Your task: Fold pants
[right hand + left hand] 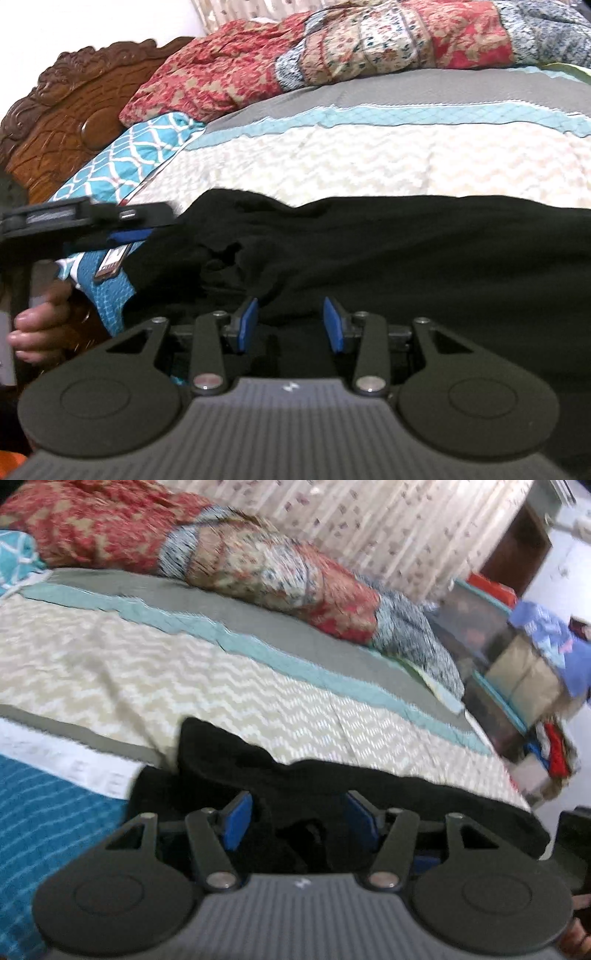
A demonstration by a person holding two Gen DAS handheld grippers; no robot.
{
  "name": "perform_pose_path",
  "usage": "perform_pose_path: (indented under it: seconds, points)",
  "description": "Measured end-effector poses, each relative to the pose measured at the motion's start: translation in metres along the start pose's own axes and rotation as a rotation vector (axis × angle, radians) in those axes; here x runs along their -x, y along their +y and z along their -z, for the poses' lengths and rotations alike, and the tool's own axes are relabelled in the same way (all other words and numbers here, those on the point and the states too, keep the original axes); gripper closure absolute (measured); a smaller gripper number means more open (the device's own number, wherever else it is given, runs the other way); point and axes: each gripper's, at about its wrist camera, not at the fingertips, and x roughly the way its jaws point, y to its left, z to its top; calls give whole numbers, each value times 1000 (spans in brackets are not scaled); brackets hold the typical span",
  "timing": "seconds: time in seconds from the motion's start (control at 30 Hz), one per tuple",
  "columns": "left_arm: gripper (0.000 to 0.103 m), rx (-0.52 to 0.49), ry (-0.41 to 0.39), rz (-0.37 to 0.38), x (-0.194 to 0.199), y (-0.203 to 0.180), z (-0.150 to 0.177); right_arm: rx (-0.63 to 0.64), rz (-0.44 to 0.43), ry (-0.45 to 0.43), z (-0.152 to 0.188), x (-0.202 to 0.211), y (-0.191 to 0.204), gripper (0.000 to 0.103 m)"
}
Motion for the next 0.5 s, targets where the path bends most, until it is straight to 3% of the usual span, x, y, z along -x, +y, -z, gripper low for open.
perform_pose_path:
  seconds: [0.07, 0.13, 0.17, 0.3, 0.5]
  points:
    - [49, -52, 34, -56, -22, -4, 5, -23, -6, 46, 5, -8, -6, 61]
    - [50, -104, 101, -207, -42, -4, 9, -75, 30, 108, 9, -15, -18, 60]
    - [51, -114, 110, -243, -42, -3, 9, -106, 28, 104, 10, -12, -24, 61]
    - [49, -71, 58, -232, 2, 4, -1, -216, -1, -67, 4, 40, -56, 60]
    - [47, 42, -121, -245, 69, 7, -30, -401, 211, -354, 17, 135, -131, 60]
